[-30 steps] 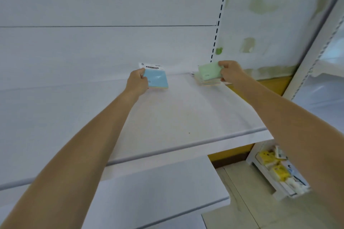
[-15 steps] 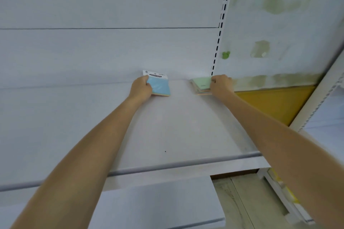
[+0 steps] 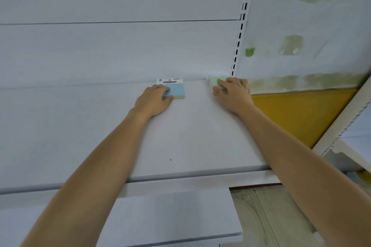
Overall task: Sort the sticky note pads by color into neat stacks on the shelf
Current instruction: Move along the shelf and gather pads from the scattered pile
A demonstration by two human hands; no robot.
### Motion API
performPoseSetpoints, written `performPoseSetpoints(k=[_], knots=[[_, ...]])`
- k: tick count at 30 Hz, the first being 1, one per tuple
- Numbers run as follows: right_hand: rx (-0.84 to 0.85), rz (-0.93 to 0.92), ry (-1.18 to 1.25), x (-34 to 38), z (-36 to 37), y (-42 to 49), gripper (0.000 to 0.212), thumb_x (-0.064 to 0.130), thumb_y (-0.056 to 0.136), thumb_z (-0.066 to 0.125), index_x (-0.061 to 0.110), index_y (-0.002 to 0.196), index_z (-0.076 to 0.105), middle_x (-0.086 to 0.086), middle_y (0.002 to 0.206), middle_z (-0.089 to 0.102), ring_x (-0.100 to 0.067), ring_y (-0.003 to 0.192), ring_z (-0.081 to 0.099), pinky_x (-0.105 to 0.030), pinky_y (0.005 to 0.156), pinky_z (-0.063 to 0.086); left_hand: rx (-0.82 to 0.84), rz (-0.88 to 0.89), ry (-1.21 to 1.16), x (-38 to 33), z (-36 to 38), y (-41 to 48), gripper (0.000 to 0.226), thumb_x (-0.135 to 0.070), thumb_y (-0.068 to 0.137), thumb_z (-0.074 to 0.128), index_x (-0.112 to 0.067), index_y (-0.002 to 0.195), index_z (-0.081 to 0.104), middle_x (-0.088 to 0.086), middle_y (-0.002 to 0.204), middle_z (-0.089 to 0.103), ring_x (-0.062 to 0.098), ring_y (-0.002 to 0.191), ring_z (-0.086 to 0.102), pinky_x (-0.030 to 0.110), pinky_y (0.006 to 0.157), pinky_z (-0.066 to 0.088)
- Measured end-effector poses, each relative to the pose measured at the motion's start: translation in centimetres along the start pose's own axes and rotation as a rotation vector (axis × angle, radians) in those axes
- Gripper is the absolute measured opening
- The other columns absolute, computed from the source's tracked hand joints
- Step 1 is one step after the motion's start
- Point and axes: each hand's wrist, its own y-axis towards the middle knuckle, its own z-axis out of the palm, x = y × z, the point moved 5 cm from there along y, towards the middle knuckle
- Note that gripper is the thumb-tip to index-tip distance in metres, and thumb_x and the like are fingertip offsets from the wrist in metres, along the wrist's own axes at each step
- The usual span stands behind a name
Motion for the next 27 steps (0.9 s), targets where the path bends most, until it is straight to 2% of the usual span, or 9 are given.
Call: performPoseSetpoints(k=[6,10,12,14,16,18,21,27], knots=[[0.016,-0.031,-0.062,0.4,0.6,-0.2,0.047,0.044,0.095,0.034,0.024,0.137,0.041,-0.007,0.151,0.028,-0.028,0.140,0.013,-0.041,0.115,0.014,-0.002,-0.061,0.064,0.9,0.3,-1.0,0.047,-0.036,0.095,0.040,-0.019,0.139,0.038,0.003,0.152,0.030,0.025,0.138,0.030,0.040,0.109,0.032],[-0.180,-0.172,-0.167,1.6,-0.8,-0.4,0.044,0.039,0.096,0.036,0.023,0.137,0.043,-0.006,0.152,0.030,-0.031,0.140,0.019,-0.041,0.116,0.009,-0.105,-0.015,0.192,-0.2,-1.0,-0.5,0.050,-0.040,0.095,0.037,-0.018,0.140,0.035,0.002,0.153,0.030,0.026,0.137,0.032,0.040,0.107,0.033],[-0.182,-0.324,-0.243,3.4,-0.5,-1.0,0.045,0.039,0.094,0.036,0.018,0.129,0.054,-0.010,0.144,0.043,-0.036,0.134,0.034,-0.046,0.114,0.018,-0.162,0.032,0.280,-0.5,-1.6,-0.8,0.049,-0.038,0.095,0.037,-0.015,0.138,0.038,0.005,0.149,0.037,0.027,0.133,0.037,0.040,0.103,0.036],[-0.132,-0.442,-0.277,5.7,0.6,-1.7,0.047,0.039,0.086,0.037,0.014,0.111,0.067,-0.014,0.124,0.063,-0.039,0.115,0.056,-0.052,0.102,0.039,-0.179,0.048,0.351,0.1,-2.3,-1.3,0.047,-0.038,0.096,0.036,-0.014,0.136,0.041,0.007,0.146,0.042,0.029,0.130,0.041,0.041,0.101,0.037],[-0.053,-0.508,-0.340,7.9,1.5,-2.1,0.045,0.038,0.082,0.039,0.013,0.100,0.072,-0.014,0.109,0.070,-0.039,0.100,0.065,-0.053,0.090,0.048,-0.200,0.040,0.381,1.4,-3.9,-1.9,0.046,-0.037,0.096,0.035,-0.014,0.135,0.043,0.008,0.145,0.043,0.030,0.129,0.042,0.041,0.100,0.037],[0.011,-0.561,-0.333,10.8,2.2,-2.4,0.045,0.039,0.087,0.038,0.014,0.112,0.067,-0.014,0.120,0.064,-0.038,0.111,0.058,-0.048,0.098,0.042,-0.230,0.016,0.387,3.5,-6.5,-2.8,0.045,-0.035,0.097,0.035,-0.012,0.135,0.044,0.010,0.144,0.043,0.031,0.128,0.043,0.042,0.100,0.037],[0.028,-0.658,-0.295,16.2,3.7,-3.0,0.043,0.037,0.096,0.039,0.019,0.134,0.048,-0.008,0.144,0.044,-0.030,0.134,0.034,-0.040,0.112,0.022,-0.263,-0.055,0.435,8.5,-10.6,-5.5,0.044,-0.033,0.098,0.033,-0.012,0.135,0.042,0.011,0.144,0.043,0.033,0.128,0.043,0.043,0.100,0.037],[0.066,-0.880,-0.251,31.2,9.4,-6.8,0.044,0.038,0.097,0.036,0.023,0.138,0.043,-0.004,0.145,0.043,-0.027,0.135,0.033,-0.038,0.112,0.022,-0.334,-0.250,0.506,21.2,-19.1,-14.7,0.041,-0.027,0.098,0.031,-0.011,0.134,0.044,0.013,0.138,0.049,0.036,0.123,0.046,0.045,0.096,0.040]])
